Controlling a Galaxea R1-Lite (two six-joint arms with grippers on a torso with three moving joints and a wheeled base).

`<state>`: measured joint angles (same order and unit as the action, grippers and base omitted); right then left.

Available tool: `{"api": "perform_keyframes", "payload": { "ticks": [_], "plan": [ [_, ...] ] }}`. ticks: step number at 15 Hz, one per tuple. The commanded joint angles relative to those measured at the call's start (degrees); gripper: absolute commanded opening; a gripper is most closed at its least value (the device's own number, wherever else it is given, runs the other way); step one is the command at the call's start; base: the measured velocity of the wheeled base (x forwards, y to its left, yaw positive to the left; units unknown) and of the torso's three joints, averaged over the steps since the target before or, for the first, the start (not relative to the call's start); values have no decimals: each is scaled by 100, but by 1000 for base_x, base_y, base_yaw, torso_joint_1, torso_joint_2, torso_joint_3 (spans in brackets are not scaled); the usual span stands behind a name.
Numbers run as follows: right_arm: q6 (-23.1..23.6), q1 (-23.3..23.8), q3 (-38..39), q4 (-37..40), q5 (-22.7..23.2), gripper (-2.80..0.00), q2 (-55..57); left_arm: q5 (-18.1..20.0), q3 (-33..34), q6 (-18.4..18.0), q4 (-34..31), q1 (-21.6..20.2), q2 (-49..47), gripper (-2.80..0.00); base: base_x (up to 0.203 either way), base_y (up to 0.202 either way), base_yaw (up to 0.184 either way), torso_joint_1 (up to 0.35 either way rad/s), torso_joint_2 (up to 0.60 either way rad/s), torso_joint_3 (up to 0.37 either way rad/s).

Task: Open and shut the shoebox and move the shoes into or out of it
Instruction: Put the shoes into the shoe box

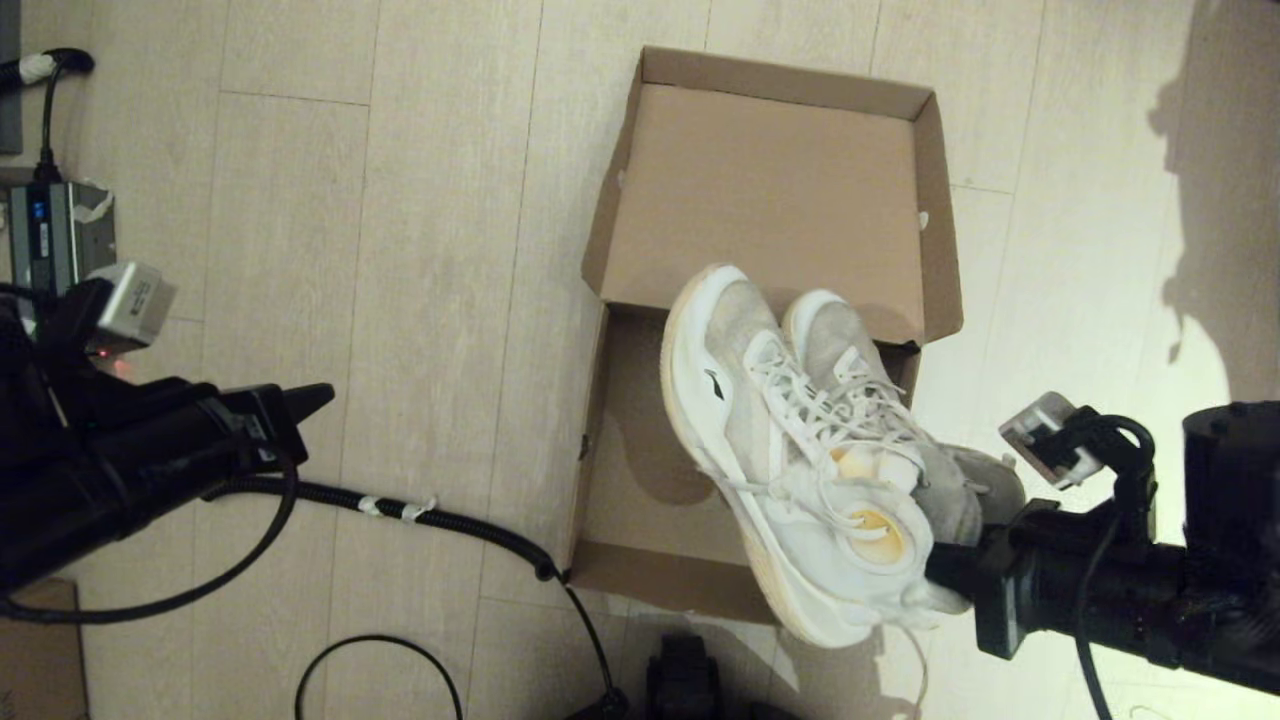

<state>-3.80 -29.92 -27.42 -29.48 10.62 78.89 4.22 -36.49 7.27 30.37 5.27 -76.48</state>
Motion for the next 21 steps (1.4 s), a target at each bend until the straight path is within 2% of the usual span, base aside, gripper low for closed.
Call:
{"api": "perform_keyframes", "payload": {
  "ticks": [1,14,15,17,21],
  "plan": [
    [-11,-119,120,-468,-221,-280,529,8,1,3,13,1,-51,-280,0,0,0,0,0,0],
    [-67,-242,184,-1840,-706,-280,1695,8,-8,100,75,0,-52,-280,0,0,0,0,0,0],
    [-74,-242,203,-2026,-772,0,1805,8,-16,100,75,-8,-51,-280,0,0,0,0,0,0],
    [-188,-243,218,-2289,-820,0,1972,8,-16,99,75,-17,-42,-280,0,0,0,0,0,0],
    [-205,-247,349,-2304,-958,0,1800,8,-8,96,75,-26,14,-280,0,0,0,0,0,0]
  ]
}}
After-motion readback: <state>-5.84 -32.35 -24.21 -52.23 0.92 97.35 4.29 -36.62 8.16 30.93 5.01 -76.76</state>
